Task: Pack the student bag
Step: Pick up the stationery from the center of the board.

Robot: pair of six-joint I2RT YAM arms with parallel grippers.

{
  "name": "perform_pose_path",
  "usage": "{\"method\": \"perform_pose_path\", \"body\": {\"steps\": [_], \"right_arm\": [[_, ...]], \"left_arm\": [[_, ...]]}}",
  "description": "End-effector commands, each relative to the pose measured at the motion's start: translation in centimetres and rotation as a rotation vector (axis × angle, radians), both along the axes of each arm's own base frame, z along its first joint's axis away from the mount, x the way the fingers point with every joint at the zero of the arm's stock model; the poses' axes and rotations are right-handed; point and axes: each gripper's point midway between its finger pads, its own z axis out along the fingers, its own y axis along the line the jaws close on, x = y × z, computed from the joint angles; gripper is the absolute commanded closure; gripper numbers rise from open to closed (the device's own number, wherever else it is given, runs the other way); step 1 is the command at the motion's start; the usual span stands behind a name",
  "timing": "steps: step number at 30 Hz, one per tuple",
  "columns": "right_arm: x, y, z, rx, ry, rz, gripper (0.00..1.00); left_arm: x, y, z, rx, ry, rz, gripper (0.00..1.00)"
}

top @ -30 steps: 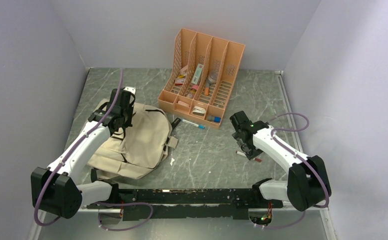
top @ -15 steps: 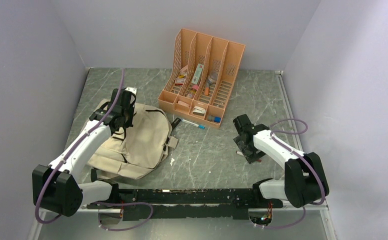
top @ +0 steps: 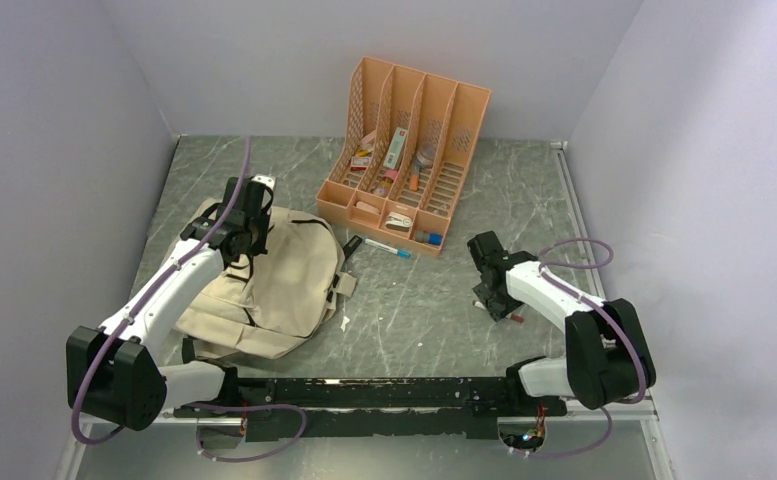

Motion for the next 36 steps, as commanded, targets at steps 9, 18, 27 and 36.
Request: {"method": "perform_pose_path", "body": {"steps": [9, 18, 27, 36], "right_arm": [[-0.2, -0.1, -2.1, 0.014, -0.01, 0.019, 0.68], [0.2, 1.0, -3.0, 0.056, -0.009, 0.094, 1.0], [3.1, 2.7, 0.8, 0.12, -0.195, 0.231, 1.0], [5.7, 7.3, 8.7, 0.271, -0.654, 0.564, 1.0]], "left_arm": [[1.4, -1.2, 1.3, -0.043, -0.056, -0.023, 0.95], [1.7, -1.2, 1.3, -0.036, -0.056, -0.026, 0.95], [1.6, -1.1, 1.4, -0.037, -0.058, -0.026, 0.95], [1.8, -1.4, 1.2, -0.047, -0.055, -0.035, 0.95]]}}
